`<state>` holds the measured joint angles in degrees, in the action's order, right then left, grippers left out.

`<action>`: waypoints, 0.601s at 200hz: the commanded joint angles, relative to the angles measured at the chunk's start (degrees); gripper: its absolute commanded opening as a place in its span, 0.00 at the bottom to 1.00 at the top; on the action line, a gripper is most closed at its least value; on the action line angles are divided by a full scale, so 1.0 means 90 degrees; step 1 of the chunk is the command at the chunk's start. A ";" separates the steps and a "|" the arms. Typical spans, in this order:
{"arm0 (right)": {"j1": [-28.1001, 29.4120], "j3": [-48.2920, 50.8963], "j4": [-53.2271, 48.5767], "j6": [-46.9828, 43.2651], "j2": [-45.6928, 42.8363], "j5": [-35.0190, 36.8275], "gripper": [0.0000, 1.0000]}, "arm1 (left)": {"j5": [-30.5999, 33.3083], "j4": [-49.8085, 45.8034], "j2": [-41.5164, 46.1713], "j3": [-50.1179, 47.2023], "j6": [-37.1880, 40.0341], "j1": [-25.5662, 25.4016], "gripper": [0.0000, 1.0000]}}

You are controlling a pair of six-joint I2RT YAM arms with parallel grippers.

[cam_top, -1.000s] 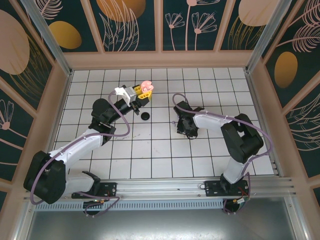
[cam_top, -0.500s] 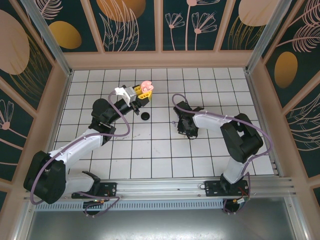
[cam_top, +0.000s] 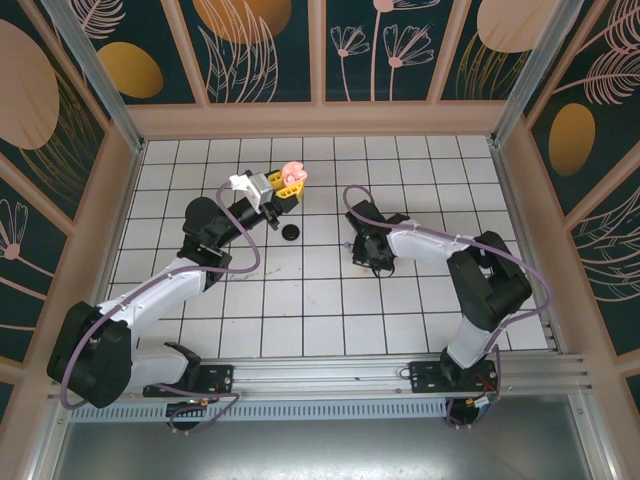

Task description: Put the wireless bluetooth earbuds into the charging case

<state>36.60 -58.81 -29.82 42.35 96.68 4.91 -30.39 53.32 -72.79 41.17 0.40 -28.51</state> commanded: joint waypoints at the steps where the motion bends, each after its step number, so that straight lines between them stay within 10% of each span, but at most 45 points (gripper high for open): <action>1: 0.0045 -0.0394 -0.0007 -0.0004 -0.0606 0.0133 0.19 | -0.0072 -0.0032 0.0147 0.0092 0.0126 -0.0035 0.00; 120: 0.0072 -0.4316 -0.0393 -0.1249 -0.1023 -0.0306 0.20 | -0.0276 -0.0192 0.0173 0.0209 0.0324 -0.0035 0.00</action>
<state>36.75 -91.11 -31.97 34.83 87.68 4.25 -31.64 51.13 -72.03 41.23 2.17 -28.51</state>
